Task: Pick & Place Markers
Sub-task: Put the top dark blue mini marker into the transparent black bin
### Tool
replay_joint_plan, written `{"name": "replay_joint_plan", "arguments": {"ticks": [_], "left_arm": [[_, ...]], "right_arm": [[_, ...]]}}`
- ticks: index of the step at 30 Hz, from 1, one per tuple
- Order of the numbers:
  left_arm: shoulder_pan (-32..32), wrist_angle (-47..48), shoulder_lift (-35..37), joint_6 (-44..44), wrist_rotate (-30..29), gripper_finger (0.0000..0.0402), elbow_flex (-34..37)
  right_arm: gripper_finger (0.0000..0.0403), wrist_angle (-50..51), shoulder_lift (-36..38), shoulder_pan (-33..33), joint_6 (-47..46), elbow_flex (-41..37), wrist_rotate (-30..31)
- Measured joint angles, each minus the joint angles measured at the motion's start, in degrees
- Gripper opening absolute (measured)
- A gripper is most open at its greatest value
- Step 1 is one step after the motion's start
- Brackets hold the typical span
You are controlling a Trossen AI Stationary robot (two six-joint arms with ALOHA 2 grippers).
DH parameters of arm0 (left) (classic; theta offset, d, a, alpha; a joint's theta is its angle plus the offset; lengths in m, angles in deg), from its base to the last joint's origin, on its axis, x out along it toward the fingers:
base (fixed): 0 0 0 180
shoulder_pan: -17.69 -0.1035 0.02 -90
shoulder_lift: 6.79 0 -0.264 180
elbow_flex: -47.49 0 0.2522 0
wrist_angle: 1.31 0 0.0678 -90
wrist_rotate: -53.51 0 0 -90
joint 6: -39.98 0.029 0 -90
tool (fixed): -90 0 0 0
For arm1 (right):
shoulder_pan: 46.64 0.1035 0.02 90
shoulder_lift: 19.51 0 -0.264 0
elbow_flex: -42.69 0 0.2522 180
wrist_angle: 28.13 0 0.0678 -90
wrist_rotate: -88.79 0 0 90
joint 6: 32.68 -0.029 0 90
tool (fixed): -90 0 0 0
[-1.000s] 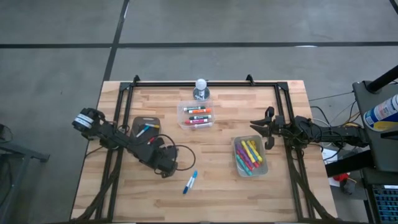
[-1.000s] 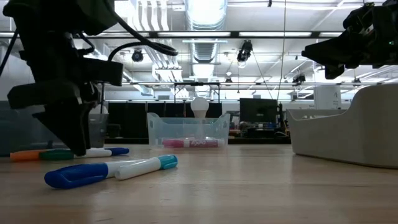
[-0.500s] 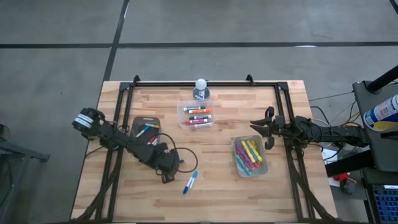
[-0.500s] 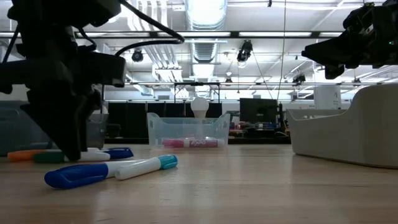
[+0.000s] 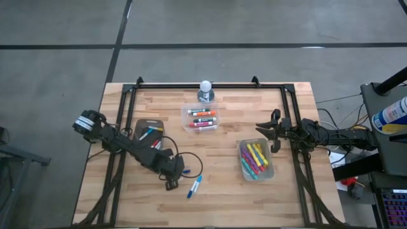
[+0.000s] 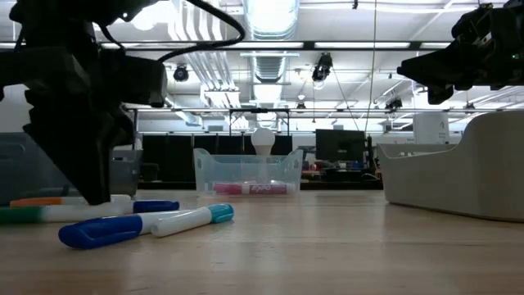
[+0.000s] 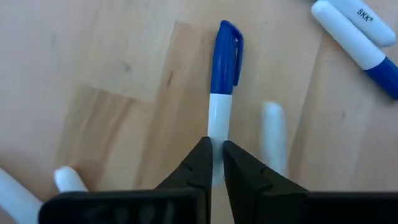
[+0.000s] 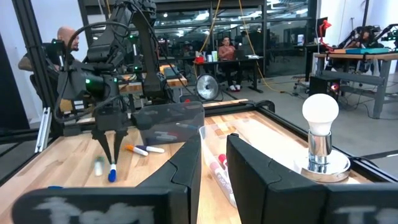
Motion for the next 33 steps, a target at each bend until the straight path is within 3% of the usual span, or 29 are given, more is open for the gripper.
{"name": "replay_joint_plan", "arguments": {"ticks": [4, 18, 33], "left_arm": [[0.1, -0.52, 0.0, -1.91, 2.09, 0.0032, 0.02], [0.39, -2.6, 0.33, -0.36, 0.43, 0.0066, 0.31], [0.33, -3.38, -1.81, 2.58, -1.41, 0.0064, 0.47]], "right_arm": [[0.0068, 0.0, -0.02, -0.01, -0.01, 0.0, 0.01], [0.0068, 0.0, -0.02, 0.0, -0.06, 0.0, 0.0], [0.0068, 0.0, -0.02, 0.0, -0.07, 0.0, 0.01]]}}
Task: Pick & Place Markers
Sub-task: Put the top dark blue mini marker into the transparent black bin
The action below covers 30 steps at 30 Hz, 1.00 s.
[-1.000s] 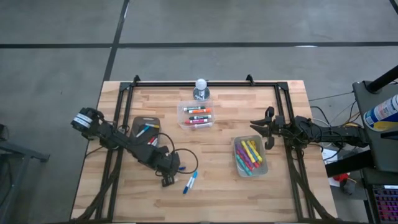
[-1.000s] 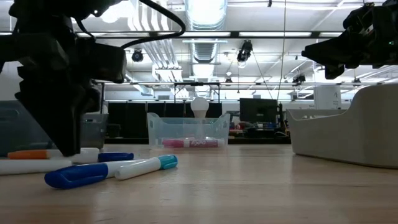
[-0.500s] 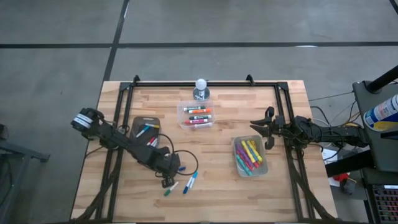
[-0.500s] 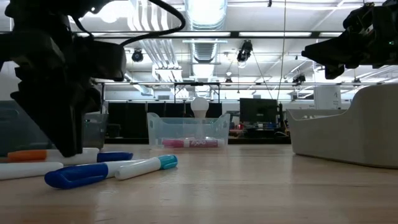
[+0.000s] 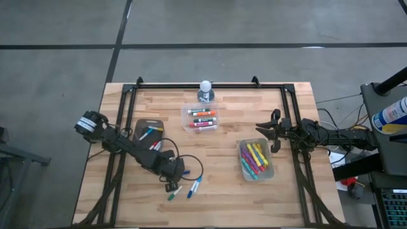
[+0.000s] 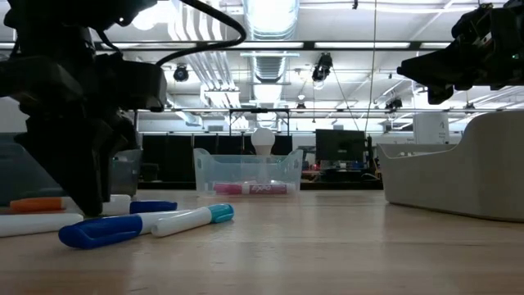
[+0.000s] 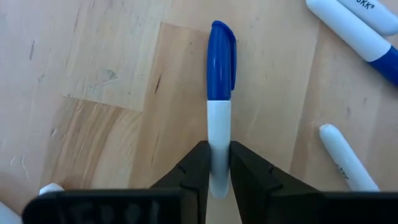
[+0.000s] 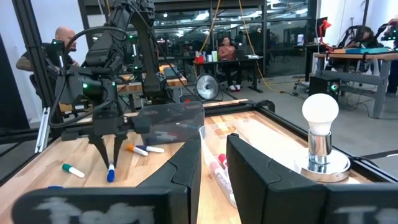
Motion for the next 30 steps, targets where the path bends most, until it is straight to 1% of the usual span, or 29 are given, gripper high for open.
{"name": "replay_joint_plan", "arguments": {"ticks": [7, 10, 12, 16, 19, 24, 27, 30], "left_arm": [[0.02, 0.39, 0.38, 2.99, -0.24, 0.0018, -0.16], [-0.09, 0.83, 0.48, 6.35, -0.15, 0.0015, -0.88], [-0.23, 2.55, 1.09, 9.28, 1.75, 0.0015, -1.57], [-0.26, 10.05, 3.2, 10.61, 2.13, 0.0016, -4.63], [-0.22, 16.55, 4.96, 10.14, -1.08, 0.0017, -6.99], [-0.24, 27.76, 9.47, 7.71, -10.06, 0.0018, -10.09], [-0.24, 32.83, 13.23, 4.84, -14.52, 0.0019, -10.38], [-0.33, 39.35, 16.78, -0.26, -19.52, 0.0019, -9.87]], "right_arm": [[0.0068, 0.0, 0.0, 0.02, 0.07, 0.0, -0.01], [0.0068, 0.0, 0.0, 0.02, 0.01, 0.0, -0.01], [0.0068, 0.0, 0.0, 0.01, 0.07, 0.0, 0.0], [0.0068, 0.0, 0.0, -0.01, 0.06, -0.02, 0.0], [0.0068, 0.0, 0.0, 0.01, 0.01, 0.0, -0.02], [0.0068, 0.0, 0.0, 0.02, 0.02, 0.0, -0.02], [0.0068, 0.0, 0.0, 0.02, 0.07, 0.0, 0.0], [0.0068, 0.0, 0.01, 0.0, 0.0, 0.0, 0.0]]}}
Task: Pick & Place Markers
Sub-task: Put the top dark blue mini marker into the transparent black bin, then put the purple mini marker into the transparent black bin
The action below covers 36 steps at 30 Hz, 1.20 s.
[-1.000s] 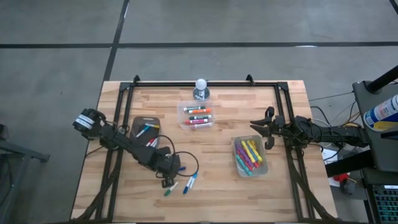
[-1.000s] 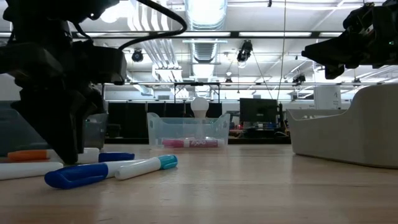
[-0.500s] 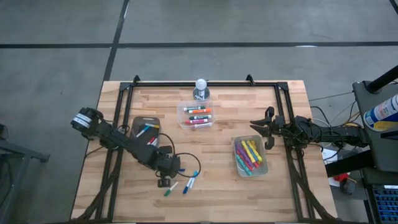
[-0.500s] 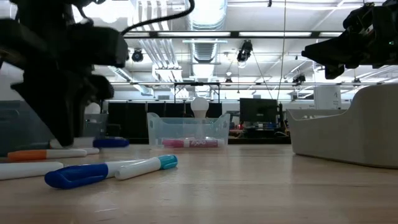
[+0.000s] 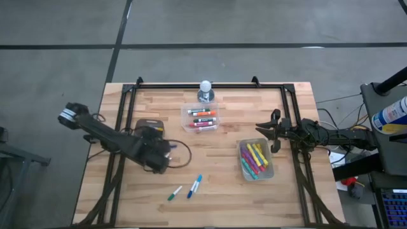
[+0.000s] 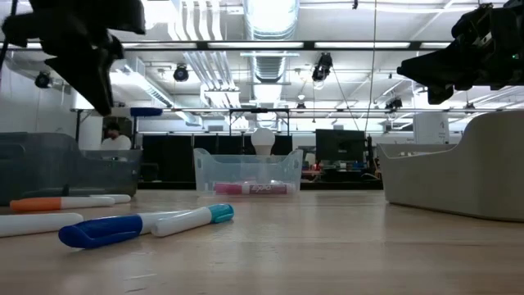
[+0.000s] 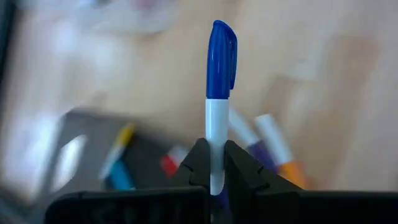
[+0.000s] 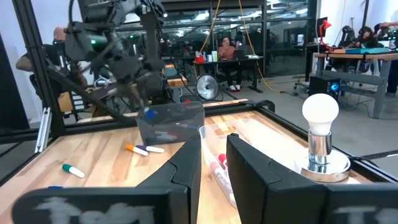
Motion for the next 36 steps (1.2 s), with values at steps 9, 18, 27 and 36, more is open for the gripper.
{"name": "replay_joint_plan", "arguments": {"ticks": [9, 18, 27, 36], "left_arm": [[-0.67, 12.98, 5.8, -25.17, -3.94, 0.002, 4.71], [-2.96, 11.06, 6.21, -30.36, 0.22, 0.0044, 11.86], [-3.28, 8.89, 6.17, -26.07, -0.33, 0.0122, 12.29], [-2.23, -2.05, 6.21, -17.36, 0.45, 0.0133, 6.22]], "right_arm": [[0.0068, 0.0, 0.01, 0.0, 0.01, 0.0, 0.0], [0.0068, 0.0, 0.0, 0.0, 0.05, -0.01, 0.0], [0.0068, 0.0, 0.01, 0.01, 0.07, 0.0, 0.0], [0.0068, 0.0, 0.01, 0.01, 0.04, -0.02, 0.0]]}}
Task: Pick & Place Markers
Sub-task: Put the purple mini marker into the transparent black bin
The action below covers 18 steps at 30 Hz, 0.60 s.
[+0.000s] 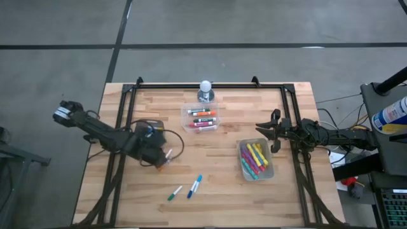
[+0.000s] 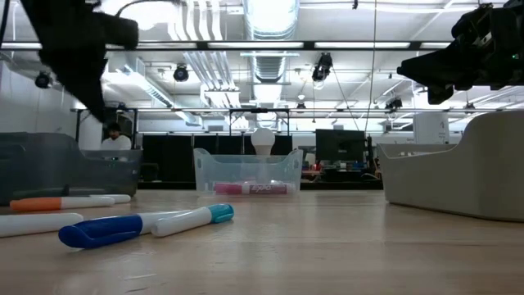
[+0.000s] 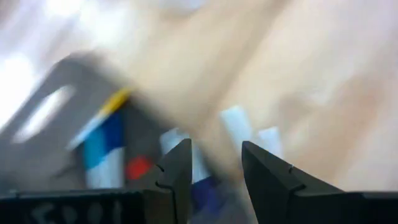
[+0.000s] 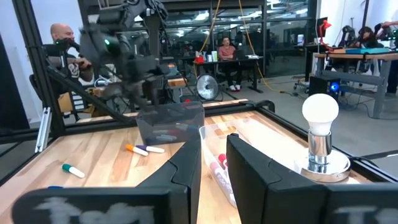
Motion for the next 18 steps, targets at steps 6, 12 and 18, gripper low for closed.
{"name": "replay_joint_plan", "arguments": {"ticks": [6, 12, 18], "left_arm": [[4.56, -20.42, -0.11, 7.8, 7.51, 0.0133, -0.5], [8.68, -38.28, -2.44, 13.22, 8.21, 0.0133, 0.04], [6.23, -41.23, -8.18, 17.82, 11.05, 0.0133, -2.13]], "right_arm": [[0.0068, 0.0, -0.01, -0.01, 0.03, 0.01, 0.0], [0.0068, 0.0, 0.0, 0.0, 0.02, 0.01, 0.0], [0.0068, -0.01, 0.0, 0.0, -0.04, 0.02, -0.02]]}}
